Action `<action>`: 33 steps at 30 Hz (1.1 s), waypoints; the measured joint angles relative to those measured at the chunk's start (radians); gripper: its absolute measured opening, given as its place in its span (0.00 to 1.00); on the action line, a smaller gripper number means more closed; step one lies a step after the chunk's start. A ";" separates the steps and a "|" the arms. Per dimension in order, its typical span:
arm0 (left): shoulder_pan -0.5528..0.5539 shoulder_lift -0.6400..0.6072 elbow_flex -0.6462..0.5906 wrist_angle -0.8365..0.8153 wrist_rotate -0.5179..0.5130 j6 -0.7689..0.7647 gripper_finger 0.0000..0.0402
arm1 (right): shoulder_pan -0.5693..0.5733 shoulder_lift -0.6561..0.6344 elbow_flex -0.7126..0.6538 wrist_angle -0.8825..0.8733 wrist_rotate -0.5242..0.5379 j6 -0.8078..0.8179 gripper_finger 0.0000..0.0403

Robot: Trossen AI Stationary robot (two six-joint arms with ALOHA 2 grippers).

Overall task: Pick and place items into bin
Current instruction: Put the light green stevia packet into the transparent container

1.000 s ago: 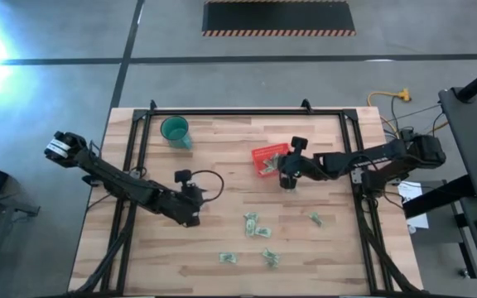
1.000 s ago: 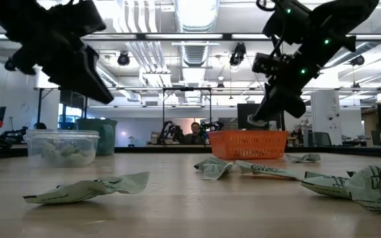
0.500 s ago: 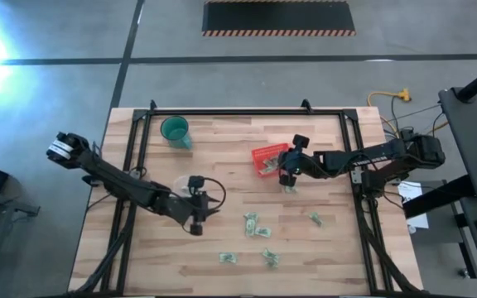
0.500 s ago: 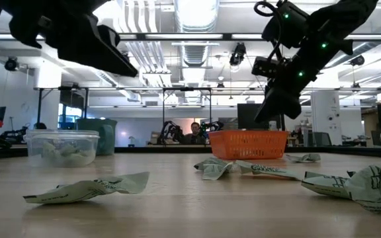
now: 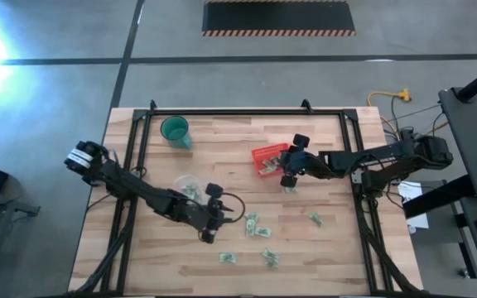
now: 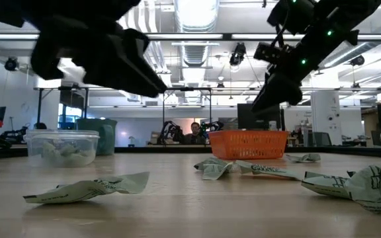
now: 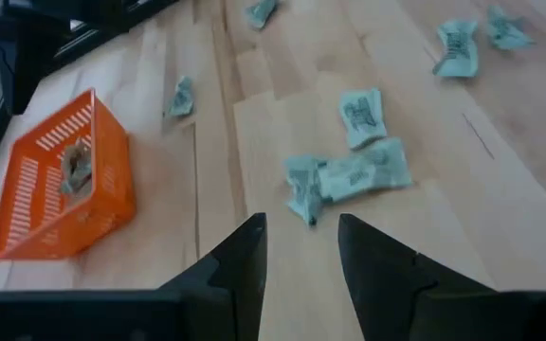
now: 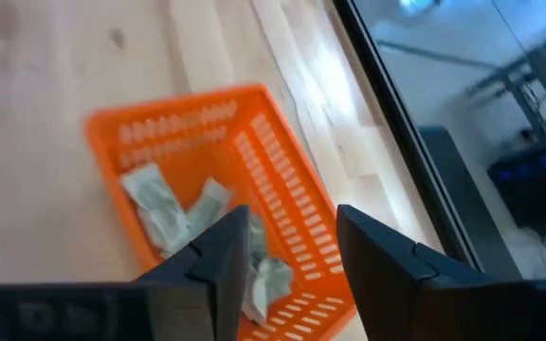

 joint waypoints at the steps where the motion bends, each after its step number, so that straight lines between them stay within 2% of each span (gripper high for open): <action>1: 0.005 0.019 0.019 0.003 0.000 0.004 0.29 | 0.009 -0.011 0.000 0.000 -0.009 -0.003 0.37; 9: 0.055 0.134 0.099 -0.007 0.007 0.012 0.29 | 0.094 -0.097 -0.003 -0.038 -0.033 -0.016 0.33; 14: 0.078 0.176 0.120 -0.004 0.074 0.021 0.29 | 0.150 -0.153 -0.005 -0.068 -0.033 -0.017 0.33; 19: 0.097 0.203 0.139 -0.005 0.098 0.021 0.29 | 0.203 -0.201 -0.005 -0.079 -0.033 -0.016 0.33; 33: 0.172 0.288 0.153 0.064 0.295 -0.026 0.29 | 0.286 -0.253 -0.008 -0.085 -0.030 -0.020 0.29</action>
